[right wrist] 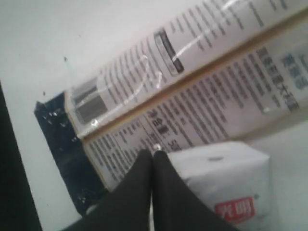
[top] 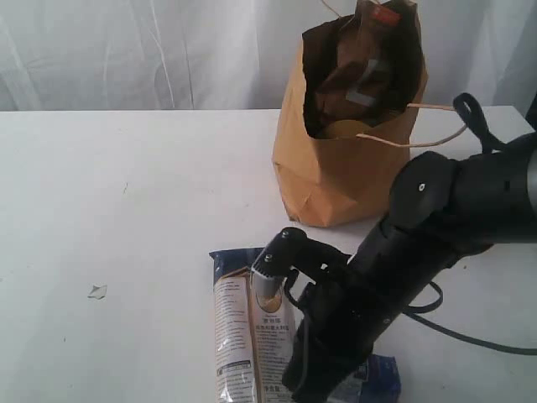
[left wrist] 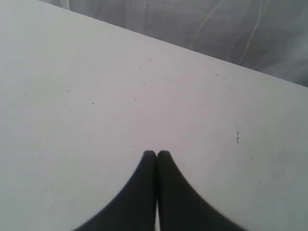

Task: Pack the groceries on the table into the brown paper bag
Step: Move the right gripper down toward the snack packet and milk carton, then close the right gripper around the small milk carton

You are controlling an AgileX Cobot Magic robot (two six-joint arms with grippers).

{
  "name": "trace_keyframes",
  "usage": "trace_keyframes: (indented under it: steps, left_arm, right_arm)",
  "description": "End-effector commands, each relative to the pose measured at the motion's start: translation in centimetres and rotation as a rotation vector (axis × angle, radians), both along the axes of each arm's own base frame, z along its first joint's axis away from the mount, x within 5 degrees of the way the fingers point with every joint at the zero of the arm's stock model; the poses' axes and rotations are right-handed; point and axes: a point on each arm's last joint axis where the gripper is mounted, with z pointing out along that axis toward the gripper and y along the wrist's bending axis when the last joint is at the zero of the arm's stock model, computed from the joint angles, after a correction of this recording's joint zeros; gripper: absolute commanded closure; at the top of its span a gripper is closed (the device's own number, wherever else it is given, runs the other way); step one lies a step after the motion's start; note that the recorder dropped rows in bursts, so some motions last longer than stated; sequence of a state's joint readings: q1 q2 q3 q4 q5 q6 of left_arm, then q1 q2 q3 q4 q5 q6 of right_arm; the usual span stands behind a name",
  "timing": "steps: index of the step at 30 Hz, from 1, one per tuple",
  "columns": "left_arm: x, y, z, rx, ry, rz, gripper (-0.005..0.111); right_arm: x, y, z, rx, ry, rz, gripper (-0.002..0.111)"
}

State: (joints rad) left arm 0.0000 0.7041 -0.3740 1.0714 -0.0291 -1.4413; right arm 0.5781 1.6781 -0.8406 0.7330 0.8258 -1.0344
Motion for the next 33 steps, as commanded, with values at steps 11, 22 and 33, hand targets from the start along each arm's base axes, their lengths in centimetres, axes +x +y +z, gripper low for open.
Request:
trace_keyframes:
  steps: [11, 22, 33]
  left_arm:
    - [-0.2, 0.0, 0.0, 0.016, -0.003, -0.006, 0.107]
    - [-0.2, 0.0, 0.0, 0.016, -0.003, -0.006, 0.107]
    - [-0.2, 0.0, 0.0, 0.018, -0.003, -0.007, 0.107]
  right_arm:
    - [0.7, -3.2, 0.9, -0.351, -0.071, -0.235, 0.108]
    - [0.9, -3.7, 4.0, -0.309, -0.261, -0.149, 0.071]
    - [3.5, -2.9, 3.2, -0.257, -0.489, -0.148, 0.021]
